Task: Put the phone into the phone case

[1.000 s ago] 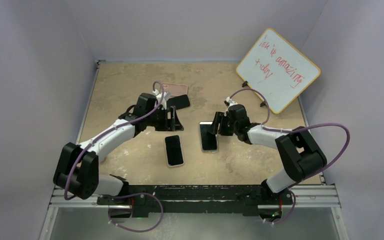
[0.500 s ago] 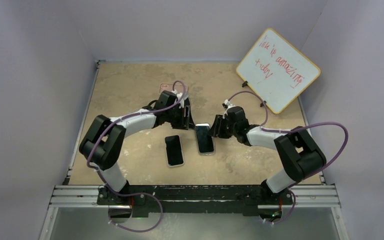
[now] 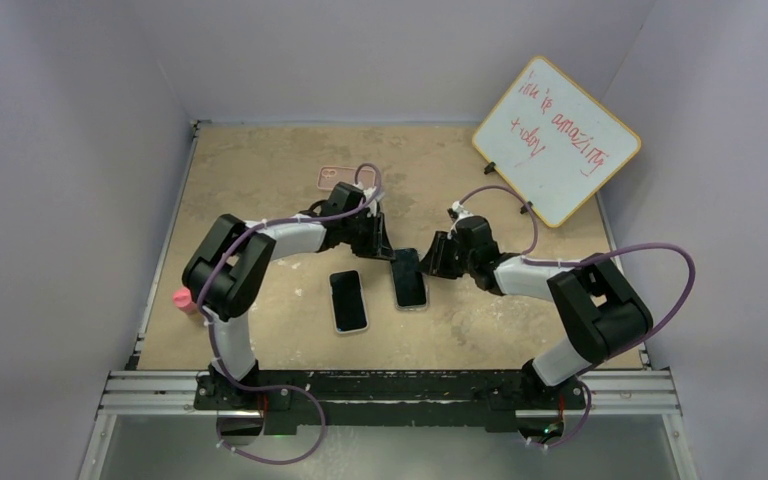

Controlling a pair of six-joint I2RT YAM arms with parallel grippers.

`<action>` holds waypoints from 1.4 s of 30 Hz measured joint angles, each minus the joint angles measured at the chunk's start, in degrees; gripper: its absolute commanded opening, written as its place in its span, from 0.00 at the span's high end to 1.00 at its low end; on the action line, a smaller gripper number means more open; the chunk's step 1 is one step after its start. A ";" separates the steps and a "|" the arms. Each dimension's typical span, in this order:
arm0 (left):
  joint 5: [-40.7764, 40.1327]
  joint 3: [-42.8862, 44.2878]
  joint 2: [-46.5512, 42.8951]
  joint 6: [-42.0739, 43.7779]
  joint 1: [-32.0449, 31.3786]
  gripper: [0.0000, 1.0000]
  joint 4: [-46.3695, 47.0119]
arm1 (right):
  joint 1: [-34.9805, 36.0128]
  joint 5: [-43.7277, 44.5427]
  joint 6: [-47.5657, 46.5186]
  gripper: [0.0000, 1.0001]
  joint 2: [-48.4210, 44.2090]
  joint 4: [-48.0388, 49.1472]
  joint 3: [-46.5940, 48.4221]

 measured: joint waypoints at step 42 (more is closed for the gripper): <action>-1.53 -2.40 -0.98 -0.52 -4.87 0.78 0.68 | 0.17 0.37 5.16 0.50 -5.75 0.26 -5.44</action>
